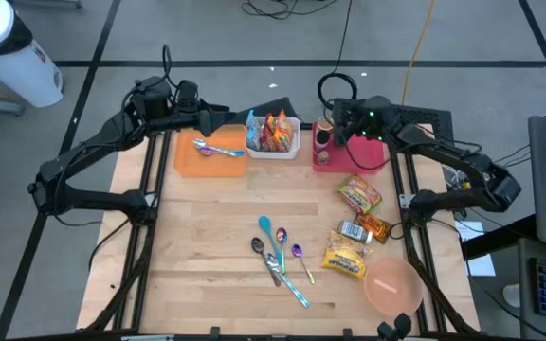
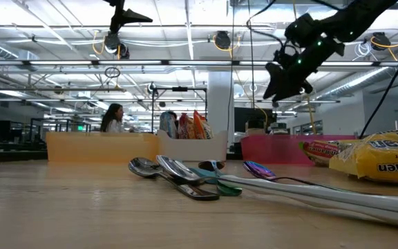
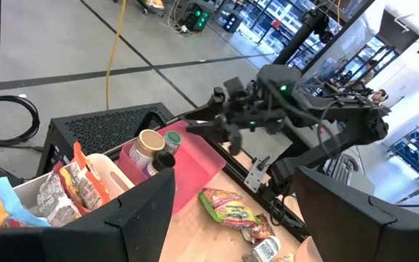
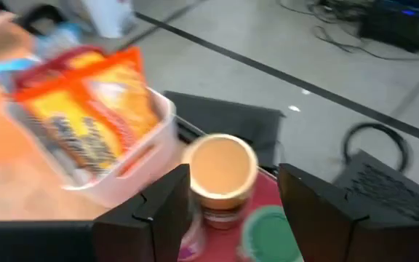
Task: Pick & Place Food Item
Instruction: Put the black spoon into the orange bin
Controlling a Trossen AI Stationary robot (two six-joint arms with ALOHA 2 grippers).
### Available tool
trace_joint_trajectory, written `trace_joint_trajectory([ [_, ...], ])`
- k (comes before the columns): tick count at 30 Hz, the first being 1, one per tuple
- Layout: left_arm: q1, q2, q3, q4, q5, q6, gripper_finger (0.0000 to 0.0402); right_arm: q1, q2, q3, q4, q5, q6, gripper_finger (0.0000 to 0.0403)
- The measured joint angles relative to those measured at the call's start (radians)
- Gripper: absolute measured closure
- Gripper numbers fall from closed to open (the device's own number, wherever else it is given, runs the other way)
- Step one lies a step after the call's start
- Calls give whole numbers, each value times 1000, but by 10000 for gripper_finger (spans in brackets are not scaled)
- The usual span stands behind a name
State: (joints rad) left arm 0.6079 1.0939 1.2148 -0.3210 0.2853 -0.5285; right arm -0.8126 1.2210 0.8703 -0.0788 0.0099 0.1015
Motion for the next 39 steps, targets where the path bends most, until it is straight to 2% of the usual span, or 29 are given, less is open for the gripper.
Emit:
trace_joint_trajectory([
  [3,0,0,0,0,0,0,117,21,-45,0,-19,-38,-6,204],
  [10,0,0,0,0,0,2,117,81,-82,0,-161,-33,-2,207],
  [16,0,0,0,0,-1,25,117,102,-41,0,-309,42,-4,207],
  [21,0,0,0,0,-22,26,117,101,46,-1,-322,48,63,207],
  [25,0,0,0,0,-25,18,117,101,105,-1,-313,123,105,207],
  [28,0,0,0,0,-25,18,117,92,142,-1,-302,128,107,207],
  [36,0,0,0,0,-24,14,117,61,187,-1,-259,132,121,207],
  [39,0,0,0,-1,-24,14,117,59,187,-1,-231,171,116,207],
])
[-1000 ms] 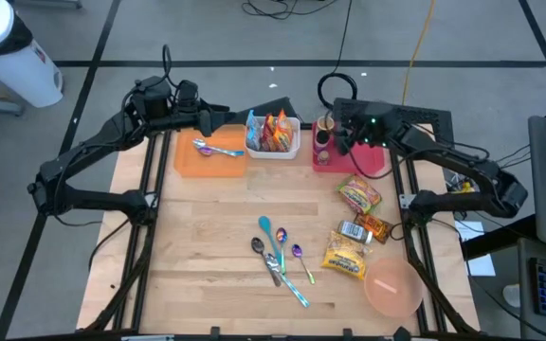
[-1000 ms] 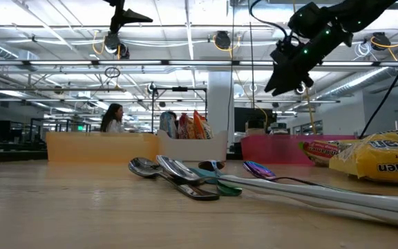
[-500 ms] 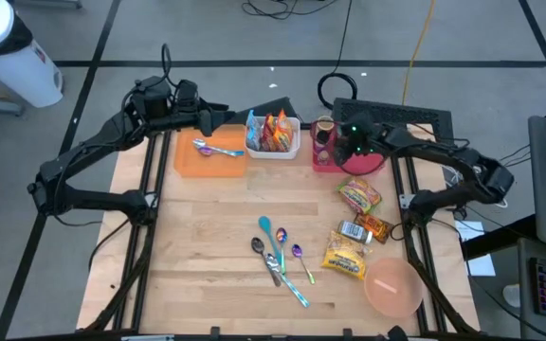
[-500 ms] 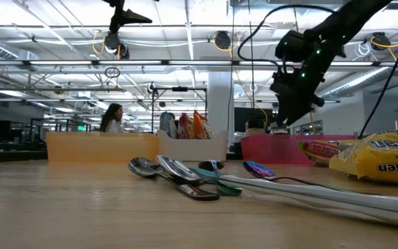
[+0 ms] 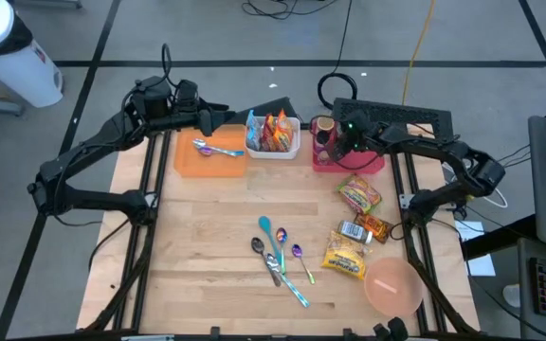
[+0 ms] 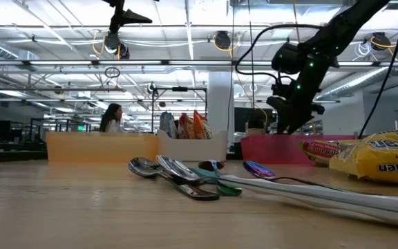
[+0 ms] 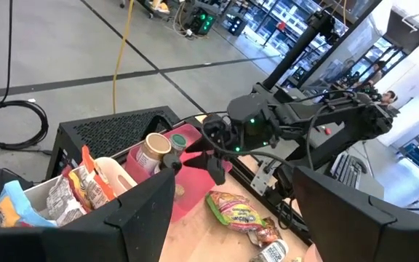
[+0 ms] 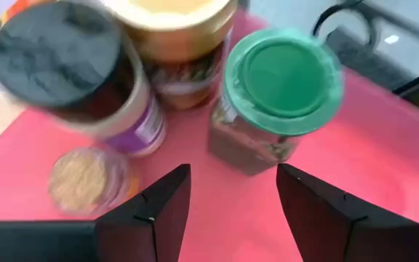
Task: Pick & Place Food Item
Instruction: Put the black spoon into the orange bin
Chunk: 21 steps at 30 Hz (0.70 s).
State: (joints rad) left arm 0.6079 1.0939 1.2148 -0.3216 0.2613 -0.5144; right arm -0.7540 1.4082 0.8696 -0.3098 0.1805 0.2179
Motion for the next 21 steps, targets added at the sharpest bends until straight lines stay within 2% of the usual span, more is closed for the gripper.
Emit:
trace_joint_trajectory([
  [11,0,0,0,-5,0,-5,117,-5,-6,0,-1,23,12,207],
  [18,-3,0,0,-52,14,-4,117,11,-44,0,-79,-123,57,207],
  [21,-4,0,0,-58,81,29,117,24,-97,0,-75,-206,26,207],
])
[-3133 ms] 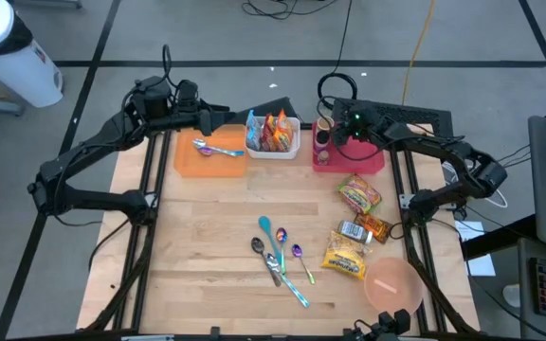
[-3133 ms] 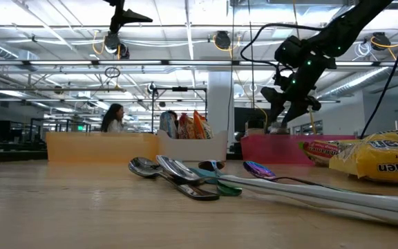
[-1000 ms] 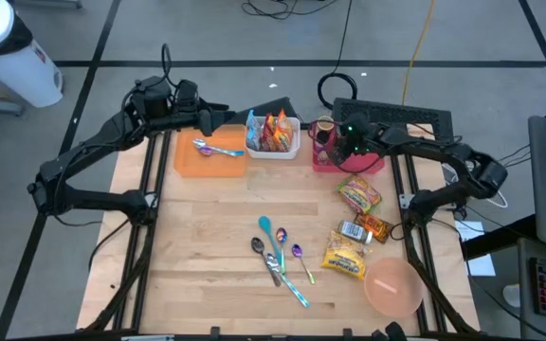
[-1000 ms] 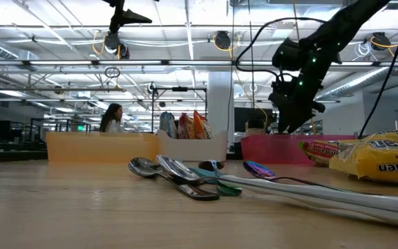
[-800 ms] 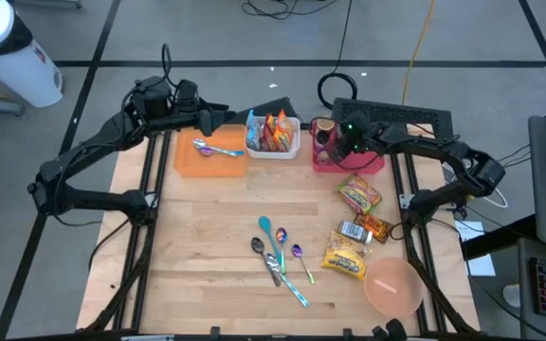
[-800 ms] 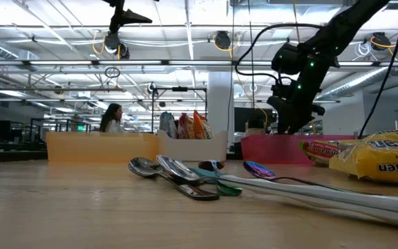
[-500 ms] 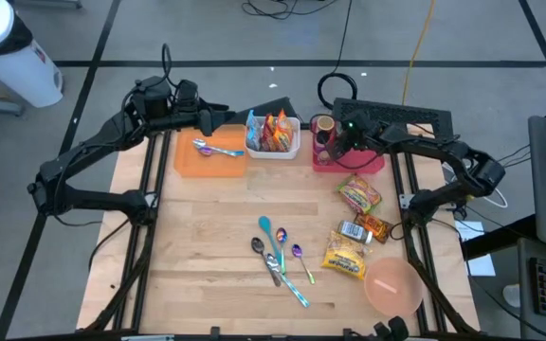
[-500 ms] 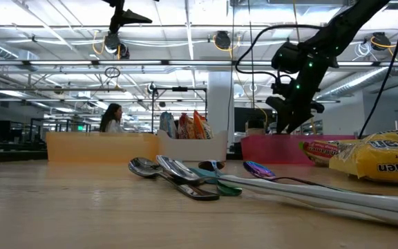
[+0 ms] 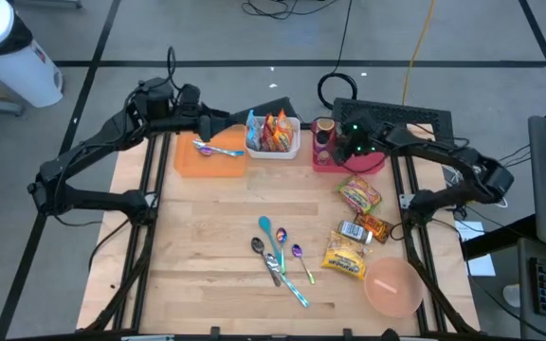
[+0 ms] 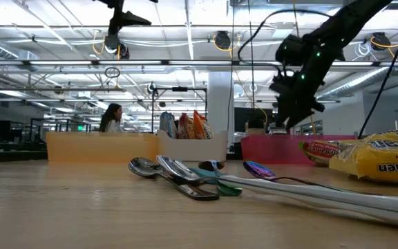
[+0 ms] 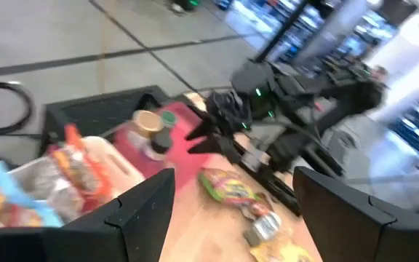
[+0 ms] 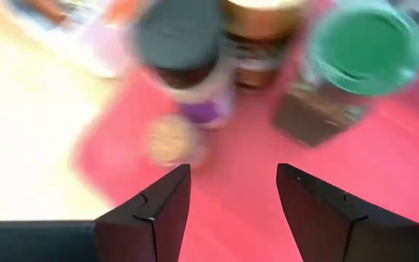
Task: Pick & Place Food Item
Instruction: Put the black spoon into the orange bin
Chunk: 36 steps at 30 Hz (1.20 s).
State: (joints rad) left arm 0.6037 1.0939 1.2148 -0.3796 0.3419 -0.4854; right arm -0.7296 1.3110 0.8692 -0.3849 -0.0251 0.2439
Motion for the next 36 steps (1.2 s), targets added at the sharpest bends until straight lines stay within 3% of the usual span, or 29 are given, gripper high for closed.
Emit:
trace_joint_trajectory([
  [7,-4,0,0,9,199,17,117,45,-145,1,90,-300,129,207],
  [10,-38,0,0,4,253,23,117,101,-183,1,143,-372,217,207],
  [17,-197,16,0,-53,226,74,117,299,-197,1,369,-367,320,206],
  [22,-332,39,0,-154,116,82,117,438,-164,1,555,-356,355,206],
  [24,-390,59,-1,-173,71,81,117,493,-147,1,603,-307,358,206],
  [29,-520,133,0,-187,-17,80,117,606,-96,1,659,-133,387,206],
  [36,-637,271,0,-240,-56,84,117,682,-33,0,622,-133,419,206],
])
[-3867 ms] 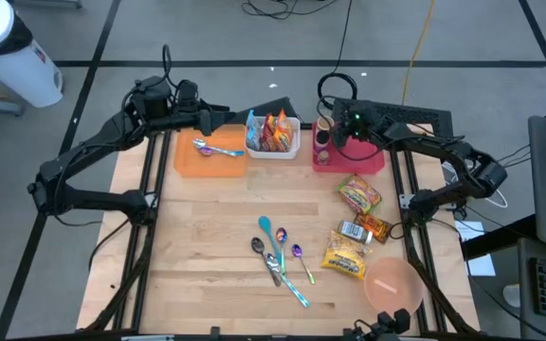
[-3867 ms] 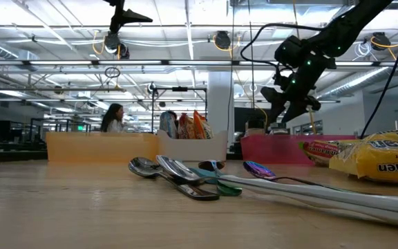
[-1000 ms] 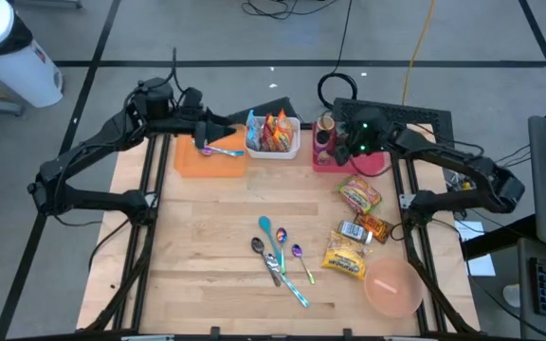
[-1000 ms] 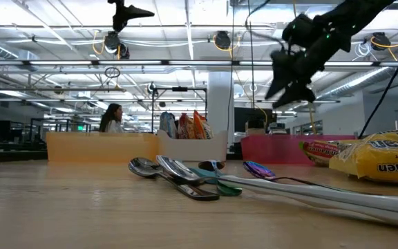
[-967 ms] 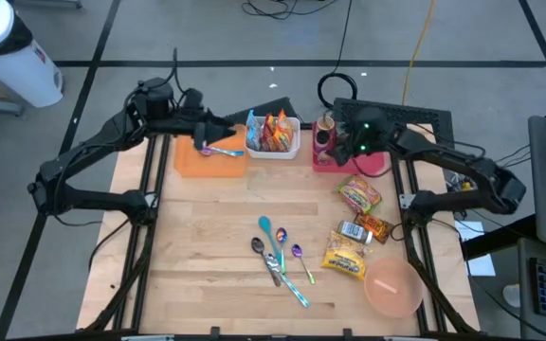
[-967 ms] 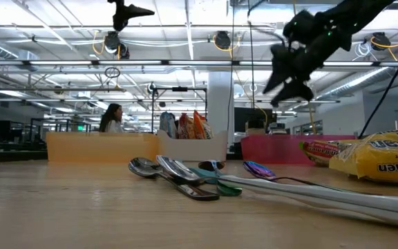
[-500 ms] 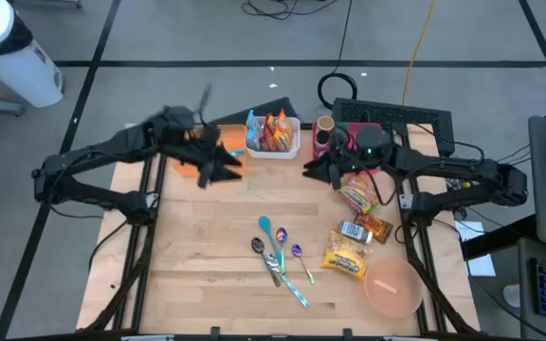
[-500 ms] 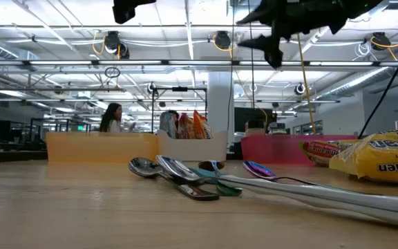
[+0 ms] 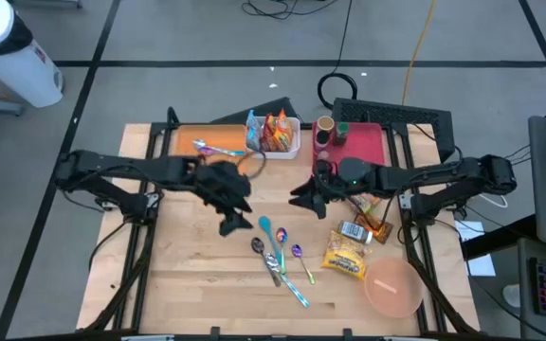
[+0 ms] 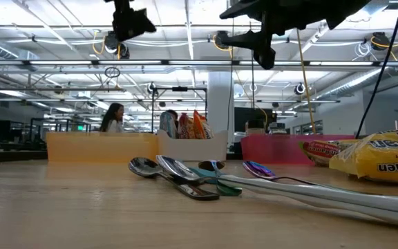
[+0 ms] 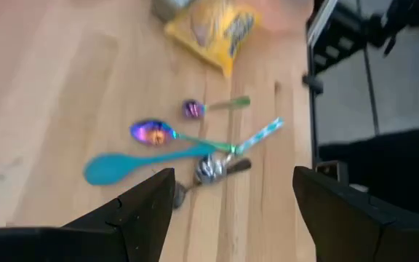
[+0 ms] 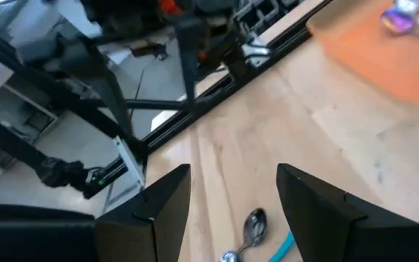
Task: Pick & Place Food Item
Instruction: Put the black spoon into the orange bin
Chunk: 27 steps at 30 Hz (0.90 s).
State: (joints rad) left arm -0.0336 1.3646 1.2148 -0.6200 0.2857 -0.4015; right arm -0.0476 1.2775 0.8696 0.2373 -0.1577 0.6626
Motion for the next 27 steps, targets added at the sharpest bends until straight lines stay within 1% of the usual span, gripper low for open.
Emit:
trace_joint_trajectory([
  [3,-39,45,0,-9,0,-13,117,27,-2,0,-15,-1,3,206],
  [8,-111,99,0,-41,-7,-73,117,91,-26,0,-141,7,-31,206],
  [12,-172,107,-26,-28,-53,-165,117,154,-28,0,-237,65,-61,206],
  [16,-219,107,-91,19,-109,-324,117,213,-29,0,-273,124,-107,206],
  [17,-227,107,-111,43,-110,-366,117,223,-29,0,-278,132,-119,206],
  [21,-242,120,-207,229,-121,-550,117,239,-30,0,-297,126,-152,206],
  [24,-241,130,-276,374,-158,-672,117,247,-35,0,-340,97,-158,206],
  [25,-239,133,-291,408,-171,-697,117,250,-35,0,-344,85,-173,206],
  [27,-230,134,-314,404,-192,-733,117,258,-35,0,-340,79,-198,206],
])
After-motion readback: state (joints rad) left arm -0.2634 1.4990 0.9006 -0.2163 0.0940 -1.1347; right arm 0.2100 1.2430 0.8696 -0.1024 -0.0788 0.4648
